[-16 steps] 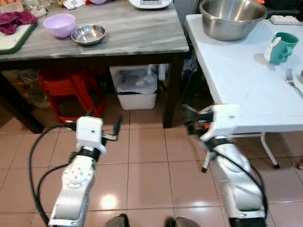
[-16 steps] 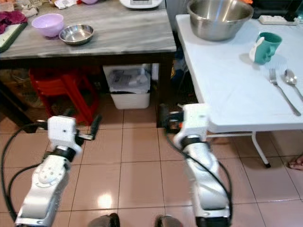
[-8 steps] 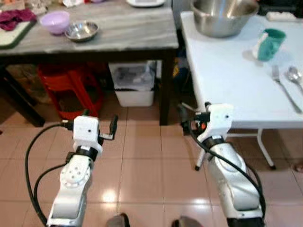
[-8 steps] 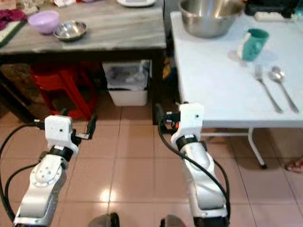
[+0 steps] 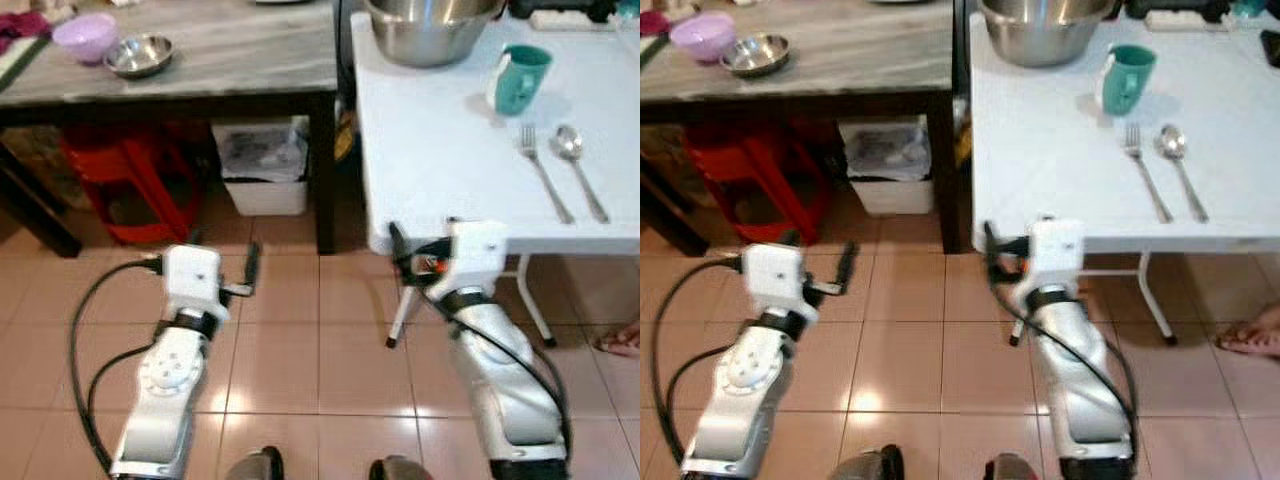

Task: Setting the table

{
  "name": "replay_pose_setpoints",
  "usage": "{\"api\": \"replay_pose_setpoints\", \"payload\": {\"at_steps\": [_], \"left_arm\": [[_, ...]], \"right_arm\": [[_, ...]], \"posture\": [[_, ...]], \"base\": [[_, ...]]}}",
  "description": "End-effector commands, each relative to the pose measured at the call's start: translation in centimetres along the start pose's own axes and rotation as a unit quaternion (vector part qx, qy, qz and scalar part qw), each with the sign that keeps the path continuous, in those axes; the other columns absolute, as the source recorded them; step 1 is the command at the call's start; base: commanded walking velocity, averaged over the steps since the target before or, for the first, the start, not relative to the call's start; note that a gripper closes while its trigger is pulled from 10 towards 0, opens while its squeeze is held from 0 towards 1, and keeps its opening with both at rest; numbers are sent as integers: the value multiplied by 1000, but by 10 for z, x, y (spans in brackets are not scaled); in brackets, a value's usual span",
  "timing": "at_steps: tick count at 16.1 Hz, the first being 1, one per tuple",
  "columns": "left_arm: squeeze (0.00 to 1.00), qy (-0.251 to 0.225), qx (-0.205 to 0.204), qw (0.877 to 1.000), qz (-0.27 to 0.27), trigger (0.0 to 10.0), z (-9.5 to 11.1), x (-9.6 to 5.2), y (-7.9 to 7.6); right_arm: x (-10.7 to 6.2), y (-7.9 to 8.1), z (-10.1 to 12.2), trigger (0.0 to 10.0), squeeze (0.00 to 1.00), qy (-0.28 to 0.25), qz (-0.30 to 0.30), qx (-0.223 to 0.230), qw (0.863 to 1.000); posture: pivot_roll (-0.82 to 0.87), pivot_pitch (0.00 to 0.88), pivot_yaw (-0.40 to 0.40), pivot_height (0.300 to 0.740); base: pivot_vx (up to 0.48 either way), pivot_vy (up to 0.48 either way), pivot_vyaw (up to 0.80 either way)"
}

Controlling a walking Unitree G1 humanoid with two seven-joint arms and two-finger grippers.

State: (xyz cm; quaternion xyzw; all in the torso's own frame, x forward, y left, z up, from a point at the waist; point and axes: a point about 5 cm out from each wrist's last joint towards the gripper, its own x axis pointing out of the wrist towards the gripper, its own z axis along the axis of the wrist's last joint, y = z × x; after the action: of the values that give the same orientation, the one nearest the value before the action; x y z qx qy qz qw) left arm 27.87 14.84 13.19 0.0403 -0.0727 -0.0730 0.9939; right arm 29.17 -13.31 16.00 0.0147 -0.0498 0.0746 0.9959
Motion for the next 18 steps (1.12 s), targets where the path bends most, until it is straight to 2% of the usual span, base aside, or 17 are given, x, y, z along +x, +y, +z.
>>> {"api": "replay_pose_setpoints", "payload": {"at_steps": [1, 18], "left_arm": [[0, -1, 3, 1000, 6, 10000, 1, -2, 7], [0, -2, 0, 1000, -2, 10000, 1, -1, 5]], "right_arm": [[1, 6, 1, 10000, 0, -3, 7, 5, 1000], [3, 10, -1, 10000, 0, -3, 11, 2, 1000]], "posture": [[-91, 193, 46, 740], [-82, 188, 49, 740]], "base": [[0, 0, 0], [0, 0, 0]]}}
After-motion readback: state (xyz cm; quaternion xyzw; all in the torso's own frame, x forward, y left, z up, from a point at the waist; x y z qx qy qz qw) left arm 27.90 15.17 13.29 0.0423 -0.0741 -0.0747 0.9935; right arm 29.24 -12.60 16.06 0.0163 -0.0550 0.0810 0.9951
